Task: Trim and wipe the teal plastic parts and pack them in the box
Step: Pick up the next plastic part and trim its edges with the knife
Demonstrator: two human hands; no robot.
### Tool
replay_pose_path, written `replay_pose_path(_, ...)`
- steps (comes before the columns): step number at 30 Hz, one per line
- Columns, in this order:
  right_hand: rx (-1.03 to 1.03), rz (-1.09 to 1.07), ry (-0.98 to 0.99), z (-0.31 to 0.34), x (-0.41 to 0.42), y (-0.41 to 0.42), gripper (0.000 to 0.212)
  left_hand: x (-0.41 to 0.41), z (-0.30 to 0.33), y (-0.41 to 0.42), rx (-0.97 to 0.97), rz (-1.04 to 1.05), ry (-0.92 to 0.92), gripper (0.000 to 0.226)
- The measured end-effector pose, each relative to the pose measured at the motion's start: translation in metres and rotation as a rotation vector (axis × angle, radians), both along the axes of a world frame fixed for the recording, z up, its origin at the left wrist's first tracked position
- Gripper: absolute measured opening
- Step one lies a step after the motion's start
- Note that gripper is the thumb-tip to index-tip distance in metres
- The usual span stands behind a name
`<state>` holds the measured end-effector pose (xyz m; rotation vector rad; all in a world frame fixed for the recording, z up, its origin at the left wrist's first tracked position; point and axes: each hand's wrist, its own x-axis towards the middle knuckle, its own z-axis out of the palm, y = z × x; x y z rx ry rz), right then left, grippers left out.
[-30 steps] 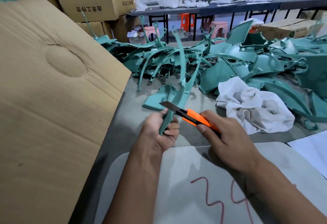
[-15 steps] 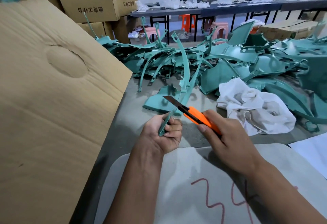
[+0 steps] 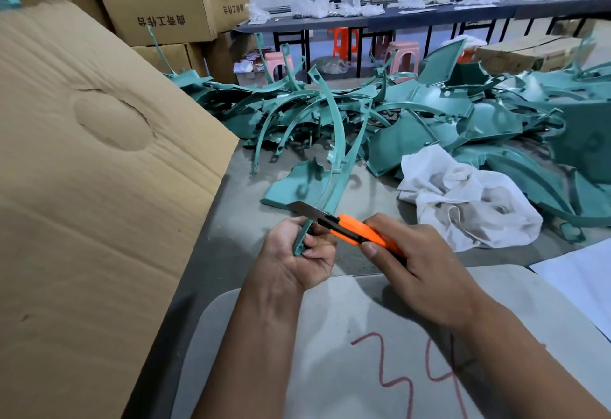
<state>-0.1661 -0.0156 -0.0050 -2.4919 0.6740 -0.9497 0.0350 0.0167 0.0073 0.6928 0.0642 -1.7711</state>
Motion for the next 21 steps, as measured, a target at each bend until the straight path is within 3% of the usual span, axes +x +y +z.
replay_pose_path(5,-0.092,-0.151,-0.013,0.0,-0.002,-0.001,0.018,0.003,-0.001,0.001,-0.018,-0.056,-0.024,0.05)
replay_pose_path(9,-0.217,-0.401,-0.037,0.002,-0.011,-0.011,0.023,0.006,-0.001,0.001,-0.005,-0.057,-0.016,0.048)
replay_pose_path(12,-0.178,-0.546,-0.18,0.001,-0.012,-0.014,0.024,0.008,0.001,0.002,-0.01,-0.018,-0.071,0.055)
replay_pose_path(14,-0.163,-0.472,-0.22,0.001,-0.013,-0.015,0.022,0.008,0.001,0.001,-0.006,0.032,-0.094,0.064)
replay_pose_path(18,-0.183,-0.164,-0.031,0.0,-0.005,-0.004,0.016,0.005,0.003,-0.001,-0.006,0.101,-0.113,0.064)
replay_pose_path(21,-0.215,-0.244,0.017,-0.004,0.0,-0.005,0.018,0.003,0.003,-0.001,0.003,0.064,-0.154,0.054)
